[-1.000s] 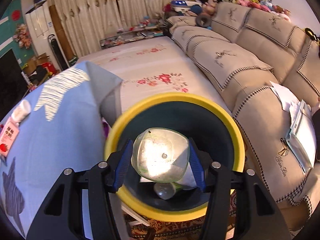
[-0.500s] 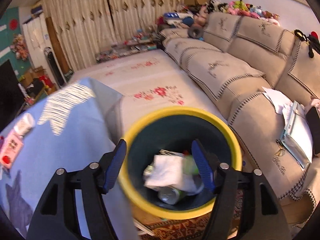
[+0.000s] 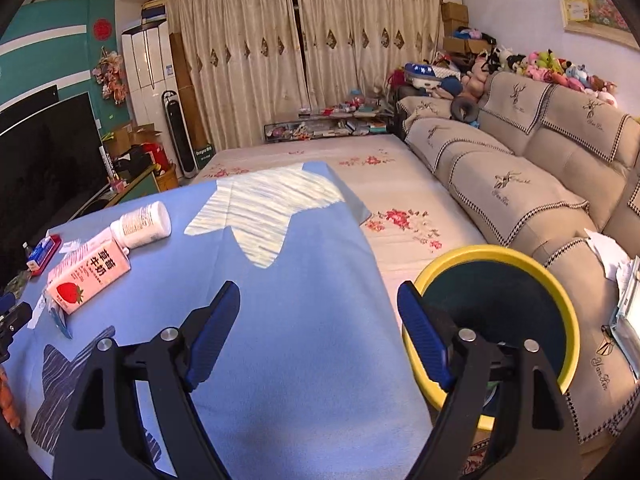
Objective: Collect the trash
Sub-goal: 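Grasp the pink milk carton with the left gripper, then carry the pink carton over the bin and open the left gripper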
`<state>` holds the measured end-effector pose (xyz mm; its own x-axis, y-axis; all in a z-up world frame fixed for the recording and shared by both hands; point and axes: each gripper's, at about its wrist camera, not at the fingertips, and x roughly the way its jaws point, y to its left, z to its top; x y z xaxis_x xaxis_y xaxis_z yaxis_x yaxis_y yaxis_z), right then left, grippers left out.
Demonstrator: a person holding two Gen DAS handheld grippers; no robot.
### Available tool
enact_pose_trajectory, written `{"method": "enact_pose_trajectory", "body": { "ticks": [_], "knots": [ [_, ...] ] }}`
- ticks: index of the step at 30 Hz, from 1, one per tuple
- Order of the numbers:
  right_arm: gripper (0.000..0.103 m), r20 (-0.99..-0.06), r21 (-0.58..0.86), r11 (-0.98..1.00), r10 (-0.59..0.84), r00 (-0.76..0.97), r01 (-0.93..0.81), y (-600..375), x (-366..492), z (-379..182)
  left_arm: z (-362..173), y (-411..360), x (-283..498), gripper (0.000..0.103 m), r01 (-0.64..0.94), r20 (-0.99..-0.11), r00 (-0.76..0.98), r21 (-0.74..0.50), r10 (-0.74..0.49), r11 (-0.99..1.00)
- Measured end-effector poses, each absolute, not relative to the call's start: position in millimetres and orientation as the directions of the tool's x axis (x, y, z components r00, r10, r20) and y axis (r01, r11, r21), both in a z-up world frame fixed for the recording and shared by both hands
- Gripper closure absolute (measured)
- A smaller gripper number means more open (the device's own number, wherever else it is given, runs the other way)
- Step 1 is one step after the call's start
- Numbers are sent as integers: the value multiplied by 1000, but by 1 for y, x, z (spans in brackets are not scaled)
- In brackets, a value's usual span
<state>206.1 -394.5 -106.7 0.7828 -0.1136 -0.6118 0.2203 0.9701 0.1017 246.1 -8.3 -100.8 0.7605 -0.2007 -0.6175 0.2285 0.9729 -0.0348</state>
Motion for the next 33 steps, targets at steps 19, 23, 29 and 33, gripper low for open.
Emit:
{"method": "enact_pose_trajectory", "body": {
  "ticks": [19, 23, 29, 33],
  "knots": [
    [25, -638, 160, 967, -50, 768, 196, -392, 210, -114, -109, -92, 368, 24, 453, -816, 558, 145, -153, 880],
    [25, -641, 172, 966, -38, 767, 191, -392, 209, -115, -116, -99, 379, 36, 481, -843, 521, 159, -135, 862],
    [25, -644, 183, 965, -26, 765, 187, -393, 210, -115, -124, -106, 386, 55, 530, -872, 462, 127, -160, 838],
    [25, -640, 193, 961, -29, 768, 197, -394, 209, -115, -126, -110, 381, 62, 543, -879, 443, 104, -179, 833]
  ]
}}
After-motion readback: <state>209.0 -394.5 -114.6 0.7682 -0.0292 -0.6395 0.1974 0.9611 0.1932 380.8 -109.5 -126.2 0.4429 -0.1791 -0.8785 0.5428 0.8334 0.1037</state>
